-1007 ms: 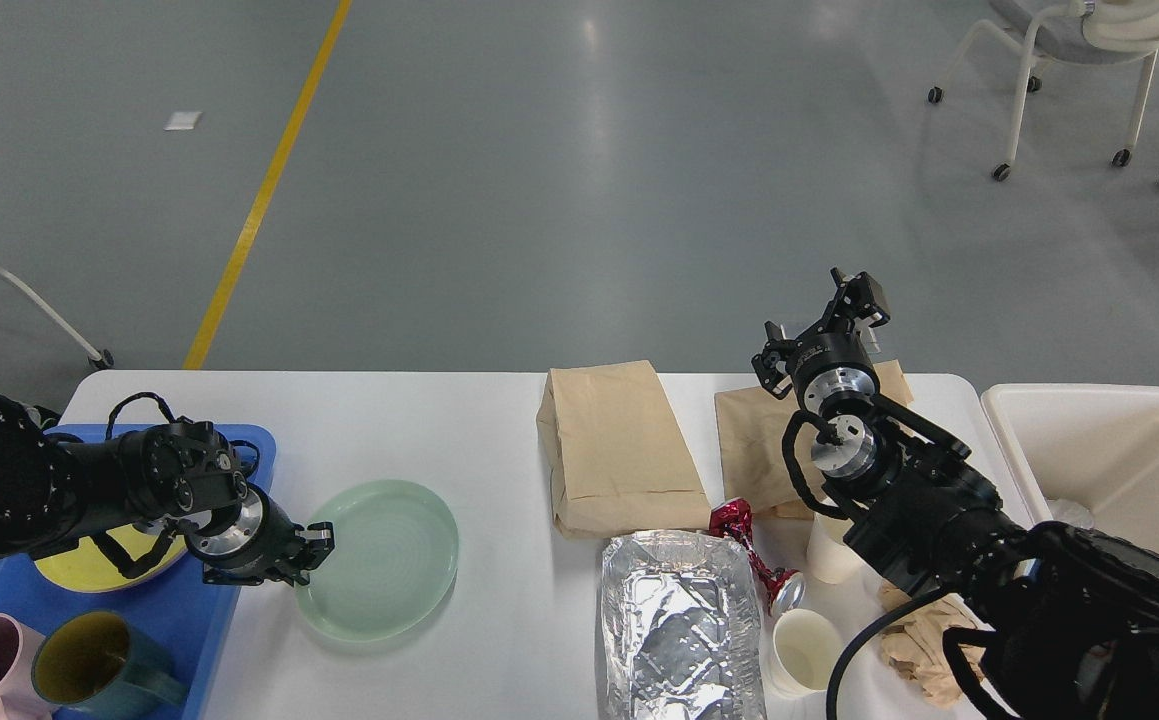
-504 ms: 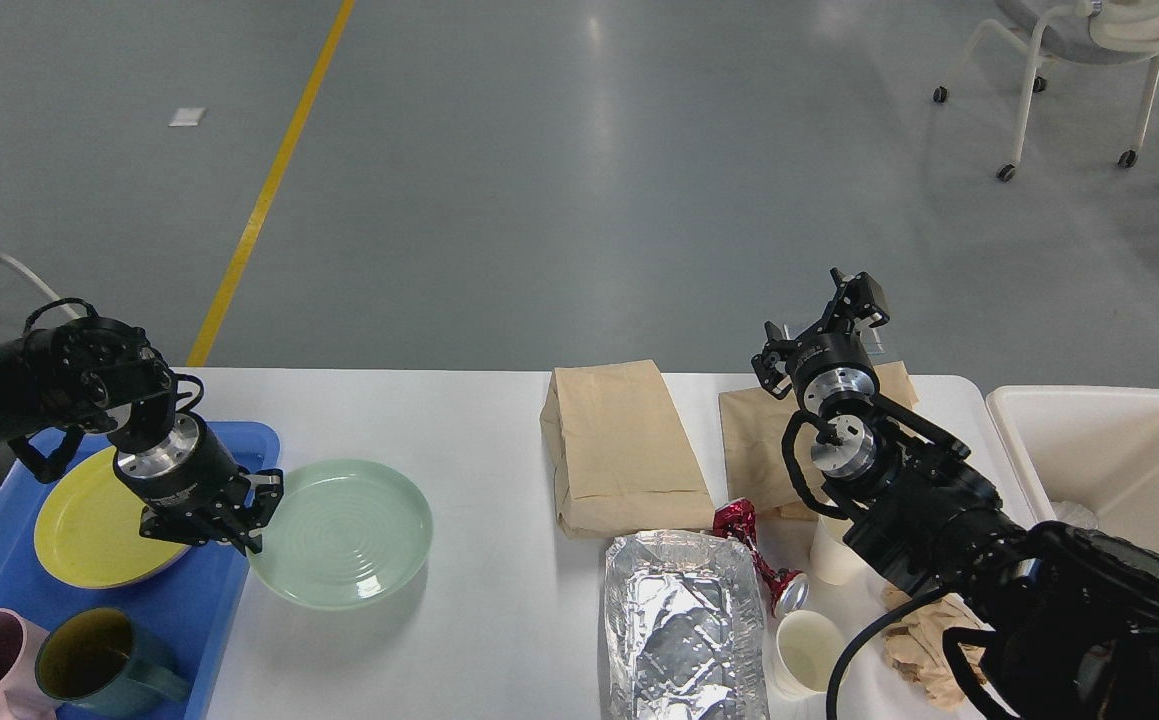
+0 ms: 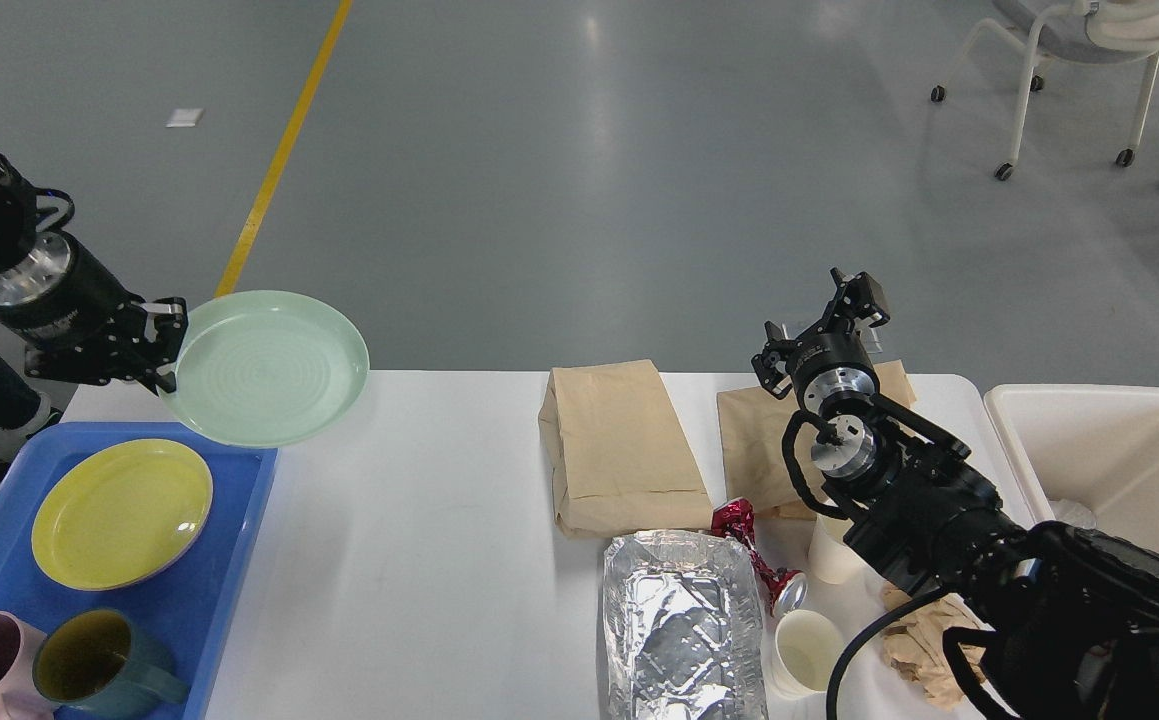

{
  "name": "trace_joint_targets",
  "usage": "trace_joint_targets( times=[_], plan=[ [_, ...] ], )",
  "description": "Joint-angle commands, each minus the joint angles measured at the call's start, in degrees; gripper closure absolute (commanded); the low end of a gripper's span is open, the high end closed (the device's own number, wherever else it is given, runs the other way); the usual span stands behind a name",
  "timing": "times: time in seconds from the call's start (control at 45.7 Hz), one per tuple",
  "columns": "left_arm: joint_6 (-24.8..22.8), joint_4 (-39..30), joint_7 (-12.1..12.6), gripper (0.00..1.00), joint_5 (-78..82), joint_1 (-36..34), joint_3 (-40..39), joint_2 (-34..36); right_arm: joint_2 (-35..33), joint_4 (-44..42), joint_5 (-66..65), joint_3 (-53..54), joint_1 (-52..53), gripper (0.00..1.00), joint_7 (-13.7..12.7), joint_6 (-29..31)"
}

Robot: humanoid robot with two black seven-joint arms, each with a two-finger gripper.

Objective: Tidy desktop
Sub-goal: 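Lift the pale green plate and lay it onto the yellow plate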

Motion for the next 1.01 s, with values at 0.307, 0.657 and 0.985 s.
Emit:
trace_joint_targets(
  times=[0.307, 0.657, 0.985],
  plan=[
    [0.0, 0.7, 2.8, 1.0, -0.6, 3.2, -4.4, 6.5, 0.0, 0.0, 0.0, 0.0, 0.0, 0.0, 0.0, 0.0],
    [1.5, 9.0, 3.1, 1.0, 0.2, 22.8, -19.3, 12.8, 0.0, 0.0, 0.0, 0.0, 0.0, 0.0, 0.0, 0.0],
    [15.0, 10.8, 3.0, 1.0, -0.1, 31.5, -23.2, 12.1, 0.0, 0.1, 0.0, 0.0, 0.0, 0.0, -0.1, 0.0]
  ],
)
